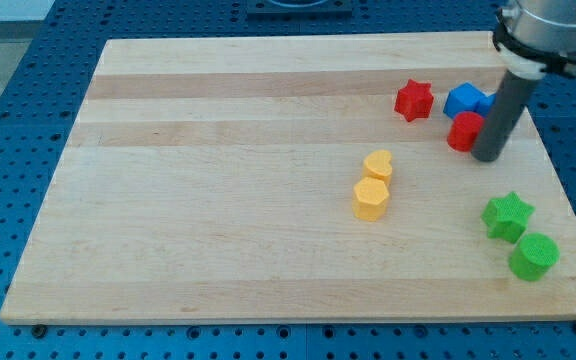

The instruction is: Slightly push the blue cube into the top left side of the blue triangle

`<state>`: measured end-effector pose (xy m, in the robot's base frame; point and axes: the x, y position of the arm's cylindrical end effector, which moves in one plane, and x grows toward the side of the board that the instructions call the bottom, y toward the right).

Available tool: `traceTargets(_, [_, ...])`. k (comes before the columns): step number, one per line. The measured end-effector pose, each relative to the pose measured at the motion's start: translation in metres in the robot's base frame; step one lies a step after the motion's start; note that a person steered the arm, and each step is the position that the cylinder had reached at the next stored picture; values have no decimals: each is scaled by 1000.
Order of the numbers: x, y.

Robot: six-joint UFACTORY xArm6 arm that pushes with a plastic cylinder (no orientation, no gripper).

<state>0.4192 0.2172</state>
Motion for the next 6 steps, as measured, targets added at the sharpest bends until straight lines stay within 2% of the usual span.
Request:
traceTargets(3, [-74, -32])
traceTargets(6, [-119, -80])
